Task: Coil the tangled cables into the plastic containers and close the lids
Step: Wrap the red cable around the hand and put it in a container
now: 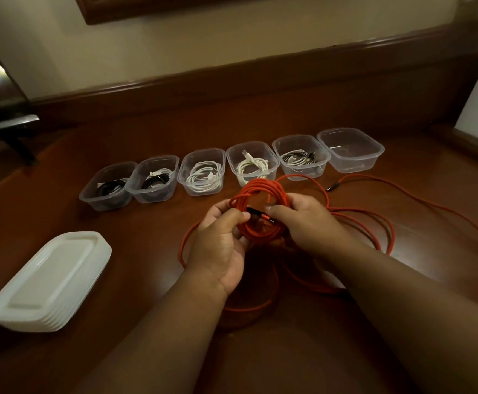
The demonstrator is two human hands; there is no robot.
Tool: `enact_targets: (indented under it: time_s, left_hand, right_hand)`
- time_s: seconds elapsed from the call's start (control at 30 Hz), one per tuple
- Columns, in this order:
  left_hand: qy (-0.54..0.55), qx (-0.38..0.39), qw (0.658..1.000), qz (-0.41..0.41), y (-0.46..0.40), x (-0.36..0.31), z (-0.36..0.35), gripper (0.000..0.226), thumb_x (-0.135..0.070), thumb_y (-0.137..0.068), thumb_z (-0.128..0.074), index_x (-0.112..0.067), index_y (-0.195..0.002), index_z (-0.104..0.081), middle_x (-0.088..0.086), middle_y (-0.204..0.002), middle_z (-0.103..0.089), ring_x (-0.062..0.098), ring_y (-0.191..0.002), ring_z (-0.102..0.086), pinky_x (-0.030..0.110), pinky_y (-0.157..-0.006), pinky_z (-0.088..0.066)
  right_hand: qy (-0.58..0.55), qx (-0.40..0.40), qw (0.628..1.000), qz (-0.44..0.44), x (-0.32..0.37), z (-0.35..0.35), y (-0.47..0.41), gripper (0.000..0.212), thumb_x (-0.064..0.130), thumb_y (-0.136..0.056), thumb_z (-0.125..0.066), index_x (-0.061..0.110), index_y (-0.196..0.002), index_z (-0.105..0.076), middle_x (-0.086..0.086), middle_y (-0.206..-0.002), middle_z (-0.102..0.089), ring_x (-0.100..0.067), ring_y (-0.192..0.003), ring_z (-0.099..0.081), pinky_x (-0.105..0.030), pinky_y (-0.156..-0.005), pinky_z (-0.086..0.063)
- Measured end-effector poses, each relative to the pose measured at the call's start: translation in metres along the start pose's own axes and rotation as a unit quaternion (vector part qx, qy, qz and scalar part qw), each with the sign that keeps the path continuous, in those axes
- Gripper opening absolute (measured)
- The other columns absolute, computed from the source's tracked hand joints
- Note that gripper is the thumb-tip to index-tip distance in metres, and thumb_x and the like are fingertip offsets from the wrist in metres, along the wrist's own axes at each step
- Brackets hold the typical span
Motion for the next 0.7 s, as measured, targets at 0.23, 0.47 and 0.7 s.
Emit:
enact_targets:
  time_s: [0.23, 0.47, 0.7]
  left_hand:
    - [-0.094, 0.011, 0.995, -0.021, 0.001, 0.002, -0.004, 0.020, -0.004, -0.098, -0.052, -0.014, -0.114, -0.059, 0.008, -0.085, -0.070, 0.020, -0.077, -0.070, 0.044, -0.076, -0.059]
    - [-0.057, 0.029, 0.995, 0.072, 0.000, 0.013, -0.001, 0.027, -0.009, -0.104, -0.040, -0.013, -0.120, -0.061, 0.009, -0.090, -0.063, 0.014, -0.074, -0.059, 0.033, -0.070, -0.055]
    - [0.049, 0.096, 0.974, 0.198, 0.011, 0.014, -0.010, 0.036, -0.017, -0.098, -0.030, -0.002, -0.109, -0.060, 0.019, -0.087, -0.068, 0.028, -0.072, -0.070, 0.042, -0.061, -0.061]
  right_hand:
    - [-0.069, 0.005, 0.997, -0.024, -0.005, -0.003, -0.002, 0.011, 0.012, -0.096, -0.058, 0.007, -0.103, -0.064, -0.012, -0.083, -0.070, -0.020, -0.069, -0.067, -0.029, -0.060, -0.056]
    - [0.215, -0.010, 0.960, 0.178, 0.007, -0.002, 0.002, 0.067, 0.014, -0.088, -0.071, 0.053, -0.127, -0.033, 0.001, -0.104, -0.065, -0.005, -0.090, -0.067, -0.022, -0.084, -0.053]
    - [0.355, 0.080, 0.894, 0.261, 0.011, -0.013, 0.006, 0.037, 0.020, -0.079, -0.081, 0.049, -0.095, -0.065, 0.010, -0.144, -0.031, 0.007, -0.126, -0.031, 0.000, -0.098, -0.023]
Point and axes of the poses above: each hand's wrist, its own y-axis away from the middle knuckle, its own z-axis out of the back of the hand, x = y × z, the point moved 6 cm from there along -y, towards the middle knuckle
